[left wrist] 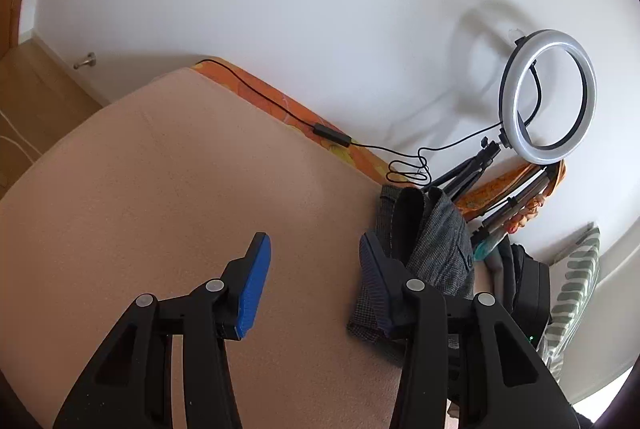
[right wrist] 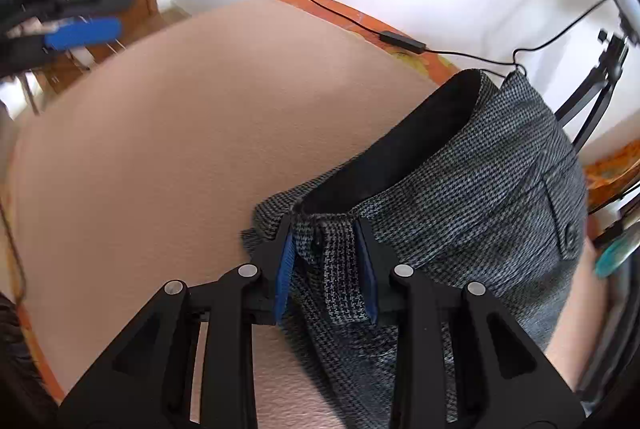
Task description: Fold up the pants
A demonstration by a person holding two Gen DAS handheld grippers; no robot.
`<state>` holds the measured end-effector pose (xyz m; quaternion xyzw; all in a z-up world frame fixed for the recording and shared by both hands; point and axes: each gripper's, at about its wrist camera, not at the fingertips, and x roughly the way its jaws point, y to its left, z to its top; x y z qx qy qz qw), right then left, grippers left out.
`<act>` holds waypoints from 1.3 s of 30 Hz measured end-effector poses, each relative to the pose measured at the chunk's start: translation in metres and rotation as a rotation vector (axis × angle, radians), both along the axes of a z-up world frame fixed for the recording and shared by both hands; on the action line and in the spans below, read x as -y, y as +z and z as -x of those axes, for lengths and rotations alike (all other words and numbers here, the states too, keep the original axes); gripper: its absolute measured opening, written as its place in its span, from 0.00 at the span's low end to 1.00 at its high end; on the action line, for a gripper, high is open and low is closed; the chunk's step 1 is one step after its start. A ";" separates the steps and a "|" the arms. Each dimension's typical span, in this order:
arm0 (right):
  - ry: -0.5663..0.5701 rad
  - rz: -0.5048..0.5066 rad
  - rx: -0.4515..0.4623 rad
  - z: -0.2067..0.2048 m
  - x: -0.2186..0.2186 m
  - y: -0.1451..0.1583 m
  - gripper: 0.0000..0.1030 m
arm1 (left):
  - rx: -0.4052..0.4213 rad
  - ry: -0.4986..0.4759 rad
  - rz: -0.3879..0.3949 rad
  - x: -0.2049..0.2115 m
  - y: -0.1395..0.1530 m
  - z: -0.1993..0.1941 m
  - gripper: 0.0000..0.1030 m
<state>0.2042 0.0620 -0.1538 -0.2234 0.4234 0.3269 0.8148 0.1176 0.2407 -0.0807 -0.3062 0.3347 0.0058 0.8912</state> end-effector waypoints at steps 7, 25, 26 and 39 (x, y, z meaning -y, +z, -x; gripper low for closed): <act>0.000 -0.383 -0.216 -0.006 0.059 0.031 0.48 | -0.029 -0.066 0.013 0.022 -0.007 -0.006 0.49; -0.417 -0.554 -0.252 -0.035 0.228 0.034 0.80 | -0.201 -0.189 0.268 0.096 -0.064 -0.028 0.53; -0.423 -0.552 -0.257 -0.035 0.233 0.032 0.80 | -0.208 -0.185 0.264 0.100 -0.066 -0.029 0.53; -0.471 -0.624 -0.316 -0.035 0.262 0.017 0.80 | -0.186 -0.051 0.311 0.110 -0.087 -0.029 0.62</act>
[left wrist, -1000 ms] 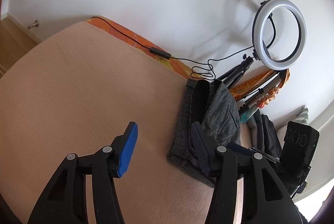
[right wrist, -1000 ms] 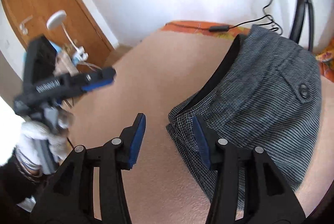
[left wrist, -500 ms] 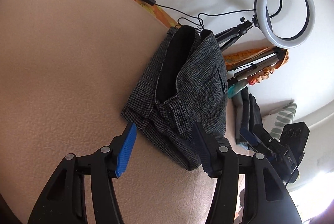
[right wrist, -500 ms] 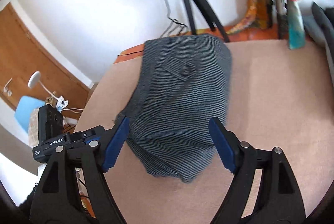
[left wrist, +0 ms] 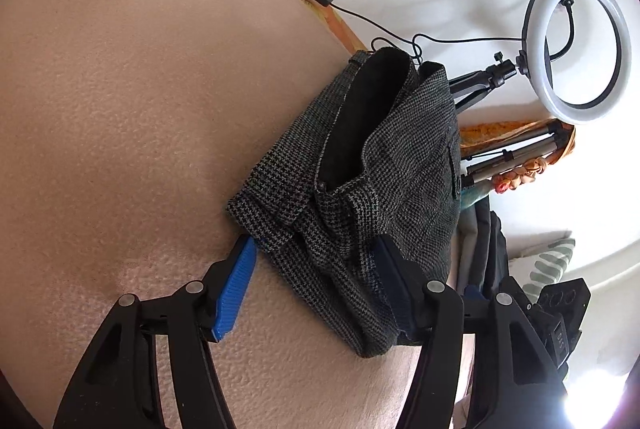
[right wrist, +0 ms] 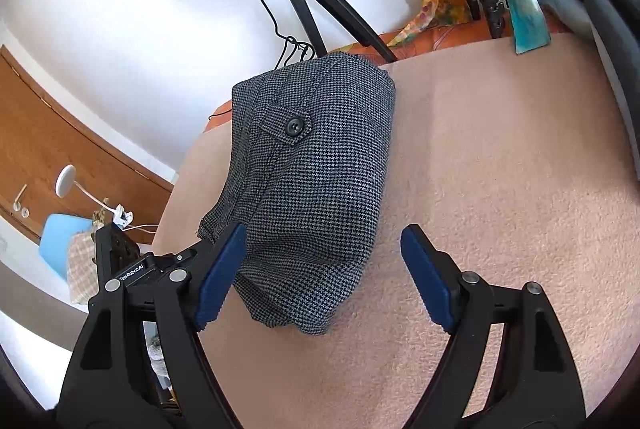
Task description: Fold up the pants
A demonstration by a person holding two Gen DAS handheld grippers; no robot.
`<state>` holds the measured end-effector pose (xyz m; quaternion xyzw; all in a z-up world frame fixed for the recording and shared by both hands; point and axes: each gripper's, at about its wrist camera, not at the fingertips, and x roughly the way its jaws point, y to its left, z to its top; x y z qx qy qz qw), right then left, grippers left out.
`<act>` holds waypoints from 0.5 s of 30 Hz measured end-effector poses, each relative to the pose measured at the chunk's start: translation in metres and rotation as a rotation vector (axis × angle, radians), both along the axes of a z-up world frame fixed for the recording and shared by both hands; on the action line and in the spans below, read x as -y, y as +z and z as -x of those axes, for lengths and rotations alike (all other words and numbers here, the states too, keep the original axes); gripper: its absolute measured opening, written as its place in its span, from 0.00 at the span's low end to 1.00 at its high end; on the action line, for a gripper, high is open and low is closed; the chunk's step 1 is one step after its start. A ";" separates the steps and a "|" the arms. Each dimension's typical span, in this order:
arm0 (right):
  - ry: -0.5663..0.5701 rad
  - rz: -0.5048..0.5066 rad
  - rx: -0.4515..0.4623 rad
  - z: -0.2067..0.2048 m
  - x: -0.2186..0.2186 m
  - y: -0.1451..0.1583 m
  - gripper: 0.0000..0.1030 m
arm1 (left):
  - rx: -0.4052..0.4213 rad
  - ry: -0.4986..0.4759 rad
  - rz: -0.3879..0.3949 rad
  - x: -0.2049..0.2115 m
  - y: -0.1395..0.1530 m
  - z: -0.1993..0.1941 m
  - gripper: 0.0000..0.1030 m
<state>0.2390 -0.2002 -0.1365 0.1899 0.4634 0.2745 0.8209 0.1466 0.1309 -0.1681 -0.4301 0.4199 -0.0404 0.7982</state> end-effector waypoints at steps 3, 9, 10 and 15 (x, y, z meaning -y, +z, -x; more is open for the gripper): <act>0.006 -0.008 -0.005 -0.004 -0.002 -0.002 0.80 | 0.026 0.026 0.008 0.000 -0.001 0.000 0.66; 0.013 -0.017 -0.014 -0.016 -0.007 -0.005 0.80 | 0.056 0.063 -0.022 0.002 0.000 -0.008 0.70; 0.010 -0.017 -0.016 -0.020 -0.007 -0.006 0.80 | 0.052 0.065 -0.032 0.003 0.001 -0.011 0.70; -0.028 -0.072 -0.070 -0.050 0.000 -0.020 0.80 | 0.038 0.075 -0.054 0.009 0.002 -0.018 0.71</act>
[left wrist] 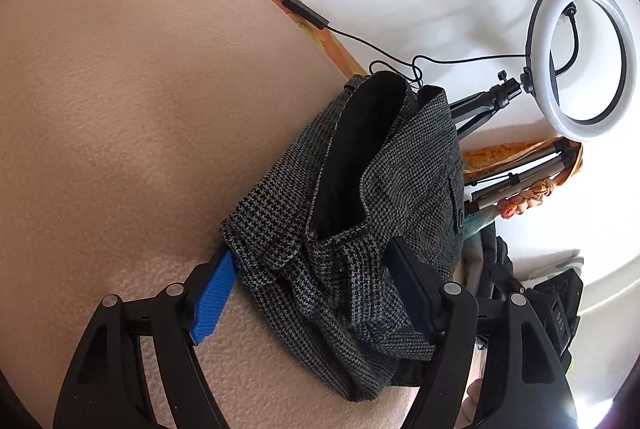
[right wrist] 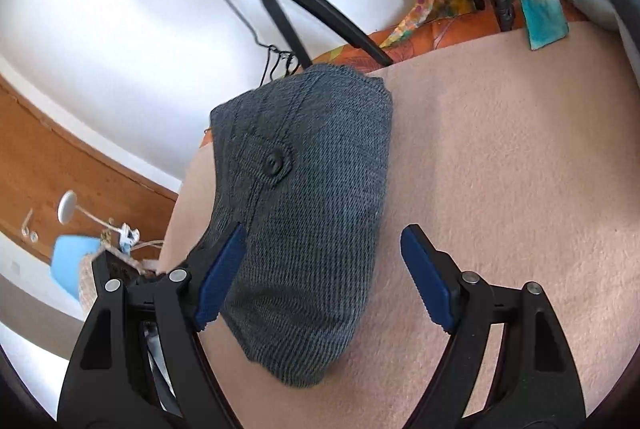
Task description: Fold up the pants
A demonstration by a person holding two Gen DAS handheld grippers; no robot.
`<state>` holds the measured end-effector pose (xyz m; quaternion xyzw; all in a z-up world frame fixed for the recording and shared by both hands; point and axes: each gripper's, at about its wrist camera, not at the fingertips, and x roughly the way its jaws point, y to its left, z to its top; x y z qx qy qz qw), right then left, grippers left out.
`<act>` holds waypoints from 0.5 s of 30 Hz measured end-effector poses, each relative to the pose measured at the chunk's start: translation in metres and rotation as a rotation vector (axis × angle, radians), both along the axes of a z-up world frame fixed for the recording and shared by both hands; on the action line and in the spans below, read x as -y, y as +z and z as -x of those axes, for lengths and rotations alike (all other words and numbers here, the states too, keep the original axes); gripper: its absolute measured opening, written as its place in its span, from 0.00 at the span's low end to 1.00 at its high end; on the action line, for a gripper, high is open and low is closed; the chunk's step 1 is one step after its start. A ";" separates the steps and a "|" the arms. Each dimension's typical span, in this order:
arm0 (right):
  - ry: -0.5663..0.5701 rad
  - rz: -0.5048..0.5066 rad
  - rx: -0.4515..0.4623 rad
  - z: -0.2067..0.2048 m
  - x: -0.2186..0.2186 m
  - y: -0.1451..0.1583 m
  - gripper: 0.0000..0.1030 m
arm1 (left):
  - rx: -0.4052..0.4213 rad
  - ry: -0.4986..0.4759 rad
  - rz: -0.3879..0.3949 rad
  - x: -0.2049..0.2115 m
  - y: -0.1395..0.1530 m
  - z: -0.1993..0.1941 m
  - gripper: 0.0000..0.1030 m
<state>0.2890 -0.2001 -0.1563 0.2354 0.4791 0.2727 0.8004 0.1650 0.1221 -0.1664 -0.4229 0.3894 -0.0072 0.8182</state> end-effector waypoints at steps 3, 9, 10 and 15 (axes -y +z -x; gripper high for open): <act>-0.021 -0.053 -0.043 -0.023 0.004 -0.012 0.80 | 0.004 -0.014 -0.031 0.004 0.000 -0.003 0.71; -0.023 -0.089 -0.090 -0.060 -0.005 -0.033 0.80 | 0.021 -0.011 -0.039 0.005 -0.003 -0.003 0.71; -0.023 -0.104 -0.101 -0.065 -0.007 -0.038 0.80 | 0.023 -0.006 -0.029 0.005 -0.004 -0.002 0.71; -0.020 -0.176 -0.120 -0.084 -0.015 -0.051 0.80 | 0.037 0.007 -0.008 -0.001 -0.009 -0.003 0.60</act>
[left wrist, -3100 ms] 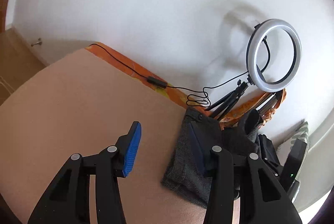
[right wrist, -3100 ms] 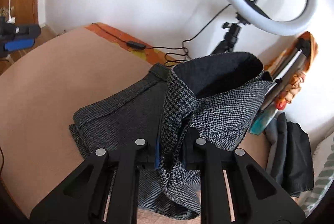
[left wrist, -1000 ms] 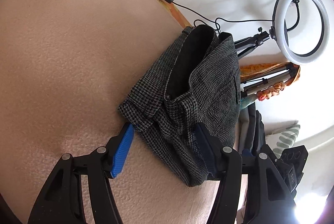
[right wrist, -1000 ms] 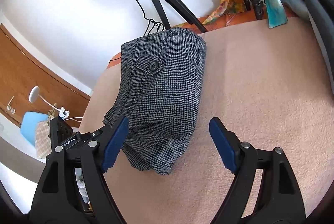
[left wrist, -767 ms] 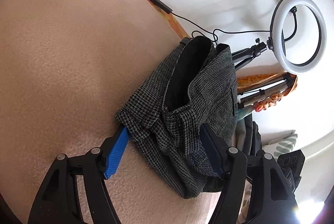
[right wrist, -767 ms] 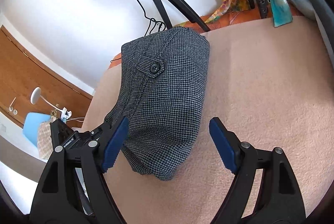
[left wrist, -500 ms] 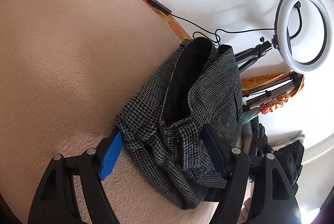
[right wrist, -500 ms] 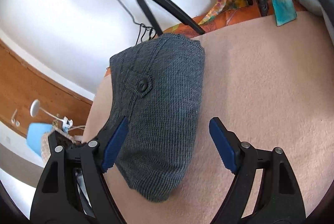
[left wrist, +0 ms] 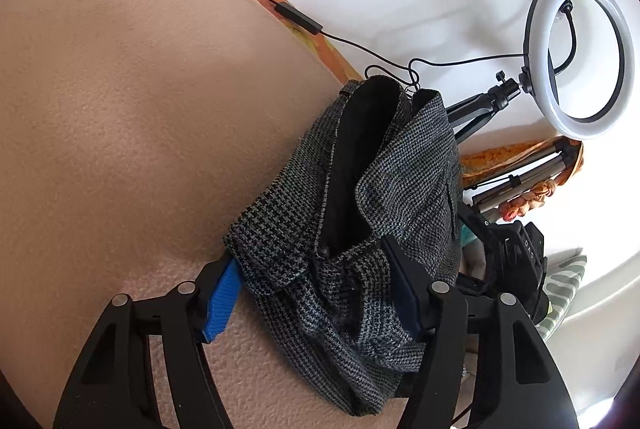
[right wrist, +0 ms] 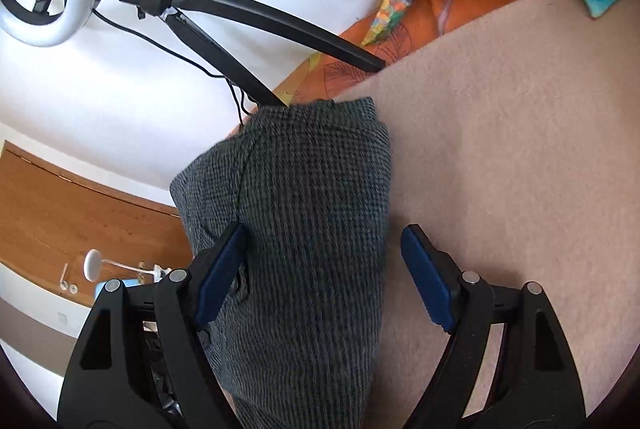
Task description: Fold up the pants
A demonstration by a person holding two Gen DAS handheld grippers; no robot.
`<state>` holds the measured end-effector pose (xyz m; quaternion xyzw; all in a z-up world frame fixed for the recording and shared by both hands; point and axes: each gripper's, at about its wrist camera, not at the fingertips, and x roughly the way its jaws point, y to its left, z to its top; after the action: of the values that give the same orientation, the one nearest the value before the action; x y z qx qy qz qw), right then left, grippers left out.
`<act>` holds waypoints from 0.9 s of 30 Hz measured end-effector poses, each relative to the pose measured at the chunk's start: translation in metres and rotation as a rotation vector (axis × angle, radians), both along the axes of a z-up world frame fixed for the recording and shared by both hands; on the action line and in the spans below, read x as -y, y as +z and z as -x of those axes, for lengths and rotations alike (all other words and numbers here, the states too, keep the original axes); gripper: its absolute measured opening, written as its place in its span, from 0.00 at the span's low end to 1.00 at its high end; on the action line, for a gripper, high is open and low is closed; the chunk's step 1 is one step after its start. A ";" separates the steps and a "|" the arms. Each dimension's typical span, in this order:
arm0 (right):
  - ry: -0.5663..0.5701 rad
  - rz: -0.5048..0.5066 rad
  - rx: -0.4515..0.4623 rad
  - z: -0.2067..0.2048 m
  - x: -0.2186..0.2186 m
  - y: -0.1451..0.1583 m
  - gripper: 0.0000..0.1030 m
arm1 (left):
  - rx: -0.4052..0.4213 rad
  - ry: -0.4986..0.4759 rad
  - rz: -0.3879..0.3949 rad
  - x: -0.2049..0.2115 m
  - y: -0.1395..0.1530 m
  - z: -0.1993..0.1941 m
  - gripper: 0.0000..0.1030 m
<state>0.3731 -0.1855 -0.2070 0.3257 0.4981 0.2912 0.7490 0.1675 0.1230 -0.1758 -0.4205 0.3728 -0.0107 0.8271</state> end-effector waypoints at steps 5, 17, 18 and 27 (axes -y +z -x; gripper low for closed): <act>0.049 0.010 0.018 -0.012 -0.019 0.003 0.80 | 0.007 -0.006 0.009 -0.002 -0.004 -0.001 0.52; 0.037 0.174 0.088 -0.001 -0.042 0.032 0.31 | 0.031 -0.043 -0.032 0.000 0.000 -0.003 0.40; 0.039 0.201 0.110 0.002 -0.045 0.038 0.30 | 0.035 -0.046 -0.042 0.001 0.002 -0.003 0.40; 0.071 0.350 0.264 0.035 -0.061 0.084 0.23 | 0.079 -0.074 -0.119 0.010 0.019 0.007 0.36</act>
<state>0.3386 -0.1242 -0.1230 0.1320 0.4500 0.2667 0.8420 0.1608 0.1133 -0.1569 -0.3557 0.3551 -0.0355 0.8638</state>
